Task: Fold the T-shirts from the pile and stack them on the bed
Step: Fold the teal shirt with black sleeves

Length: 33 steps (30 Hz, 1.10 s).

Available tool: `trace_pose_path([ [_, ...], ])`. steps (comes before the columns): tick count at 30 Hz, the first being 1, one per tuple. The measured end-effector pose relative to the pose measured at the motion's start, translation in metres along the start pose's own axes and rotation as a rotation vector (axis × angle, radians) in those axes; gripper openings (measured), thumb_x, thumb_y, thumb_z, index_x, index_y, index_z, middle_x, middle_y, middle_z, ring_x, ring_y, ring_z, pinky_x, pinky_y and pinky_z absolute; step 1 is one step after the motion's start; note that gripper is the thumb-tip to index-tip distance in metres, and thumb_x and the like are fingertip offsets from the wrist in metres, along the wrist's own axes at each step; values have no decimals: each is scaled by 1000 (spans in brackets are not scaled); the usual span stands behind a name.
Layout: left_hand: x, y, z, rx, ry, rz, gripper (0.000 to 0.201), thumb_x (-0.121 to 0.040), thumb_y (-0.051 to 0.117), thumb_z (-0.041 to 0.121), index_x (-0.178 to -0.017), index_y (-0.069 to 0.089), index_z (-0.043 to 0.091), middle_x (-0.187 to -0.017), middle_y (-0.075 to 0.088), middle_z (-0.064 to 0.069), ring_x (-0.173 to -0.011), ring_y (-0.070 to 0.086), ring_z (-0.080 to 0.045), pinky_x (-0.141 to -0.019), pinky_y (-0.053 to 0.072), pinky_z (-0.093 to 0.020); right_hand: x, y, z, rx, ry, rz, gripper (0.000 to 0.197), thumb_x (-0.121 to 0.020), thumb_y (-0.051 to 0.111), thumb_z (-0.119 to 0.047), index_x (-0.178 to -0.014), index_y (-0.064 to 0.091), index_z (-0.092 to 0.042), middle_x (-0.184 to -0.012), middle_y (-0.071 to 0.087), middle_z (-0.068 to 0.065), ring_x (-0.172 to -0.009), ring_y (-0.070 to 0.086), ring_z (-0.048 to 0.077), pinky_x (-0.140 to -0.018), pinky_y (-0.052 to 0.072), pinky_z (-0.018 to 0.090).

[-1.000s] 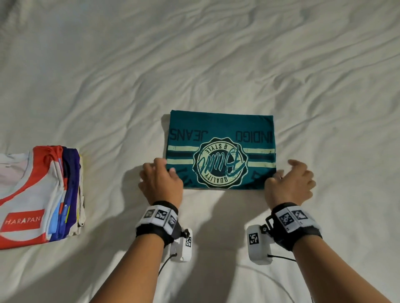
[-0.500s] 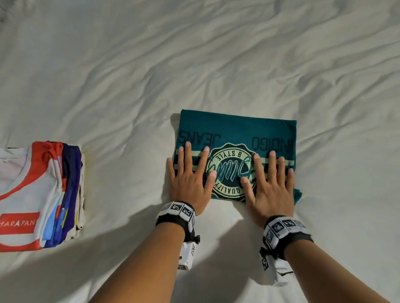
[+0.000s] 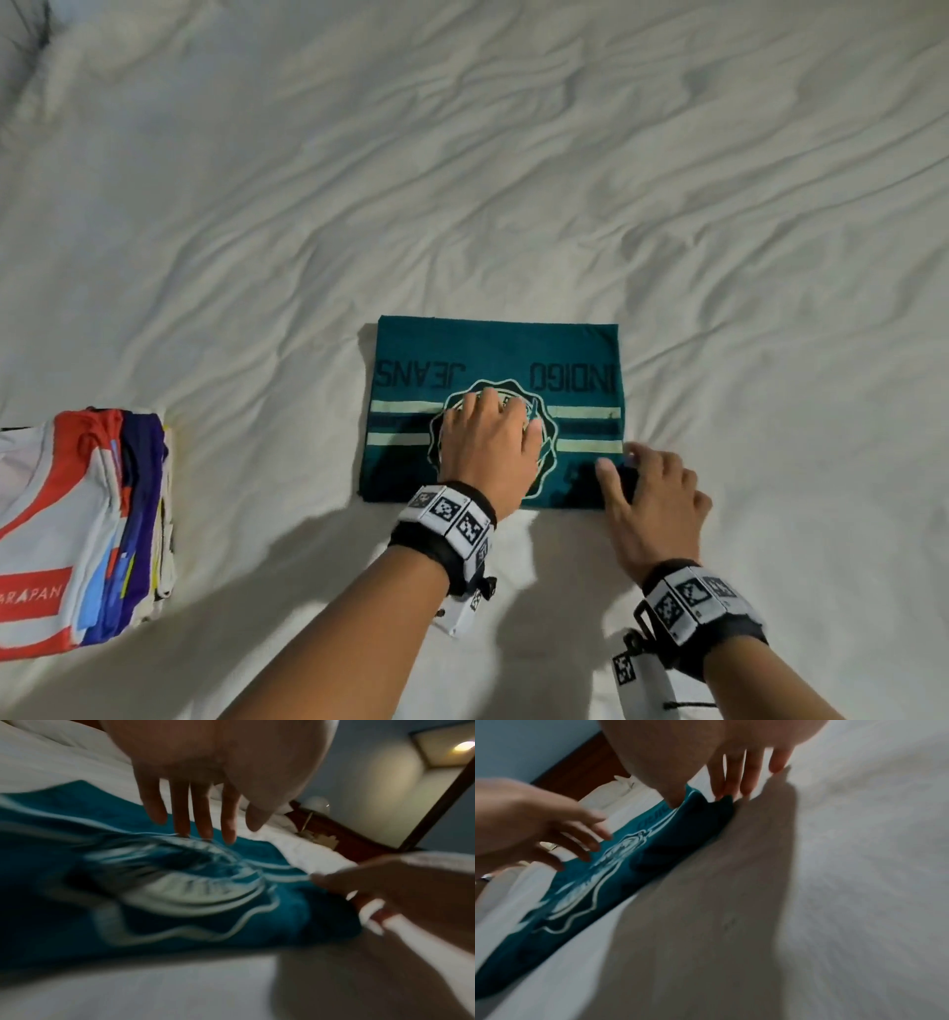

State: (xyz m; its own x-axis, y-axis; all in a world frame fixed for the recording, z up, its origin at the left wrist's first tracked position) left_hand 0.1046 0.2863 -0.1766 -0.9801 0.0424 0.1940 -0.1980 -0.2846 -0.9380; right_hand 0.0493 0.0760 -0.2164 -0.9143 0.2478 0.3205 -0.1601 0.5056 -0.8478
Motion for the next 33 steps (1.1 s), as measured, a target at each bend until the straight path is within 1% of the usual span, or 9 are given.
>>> trace_pose_path([
  [4,-33,31,57,24,-72,-348,55,-97,38,66,-103,63,17,-107,68,-8,-100,63,-33,-79,44,-40,-1,21,8,-22,71,-217,52,-88,58,-68,-117,58,-26,-117,57,-2,-115,50,24,-95,30,40],
  [8,-48,57,73,-134,-124,-483,101,-73,40,93,-128,56,10,-118,66,-10,-106,64,-34,-88,49,-43,-13,33,13,-61,108,-331,48,-73,55,-72,-89,61,-27,-94,65,-4,-101,58,26,-87,34,41],
  [11,-53,69,77,-176,-105,-470,77,-72,57,69,-122,57,10,-114,67,-9,-101,64,-34,-80,50,-40,-13,34,14,-150,111,-308,42,-69,55,-67,-86,61,-29,-93,66,-5,-100,56,24,-87,31,40],
  [14,-52,65,84,-146,-53,-481,38,-80,57,45,-102,59,15,-109,66,-9,-97,63,-35,-77,49,-38,-5,30,14,-318,145,-253,36,-72,72,-57,-79,61,-24,-81,66,-8,-91,58,22,-86,36,41],
  [18,-48,37,72,70,-119,-488,27,-88,61,35,-96,55,10,-98,58,-9,-90,59,-33,-74,45,-35,18,9,-3,-747,133,-72,21,-73,86,-19,-79,66,-18,-69,66,-6,-64,58,7,-65,47,27],
  [23,-41,-42,82,470,-40,-451,22,-85,64,29,-86,61,7,-83,65,-9,-75,60,-26,-68,48,-33,53,-66,-46,-924,41,295,28,-75,81,-8,-91,69,-28,-87,71,-8,-80,64,7,-72,54,29],
  [27,-30,-124,94,907,-3,-378,19,-91,60,20,-93,65,1,-88,69,-17,-81,71,-29,-69,62,-41,83,-155,-108,-805,-272,617,35,-74,80,1,-101,72,-18,-96,62,-2,-89,62,13,-78,53,30],
  [30,-19,-164,84,1179,-40,-373,8,-90,59,12,-87,58,5,-79,65,-11,-68,68,-18,-58,55,-29,112,-193,-155,-572,-490,813,35,-74,80,0,-108,74,-11,-100,60,5,-93,56,23,-79,49,36],
  [33,-10,-164,49,1354,-108,-424,28,-74,62,17,-98,64,3,-97,68,-18,-88,66,-29,-83,53,-41,139,-181,-195,-252,-667,885,30,-79,76,-6,-108,77,-12,-99,64,7,-88,54,28,-74,43,42],
])
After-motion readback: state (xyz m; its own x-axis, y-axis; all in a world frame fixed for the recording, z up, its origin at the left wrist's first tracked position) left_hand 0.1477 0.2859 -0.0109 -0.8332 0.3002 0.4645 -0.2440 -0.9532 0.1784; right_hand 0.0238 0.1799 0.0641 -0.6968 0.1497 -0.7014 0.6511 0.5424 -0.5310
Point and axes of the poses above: each hand's wrist, its own x-axis away from the middle knuckle, its own y-axis out of the palm, z = x × y, the point moved 9 cm from there along -x, towards the middle knuckle
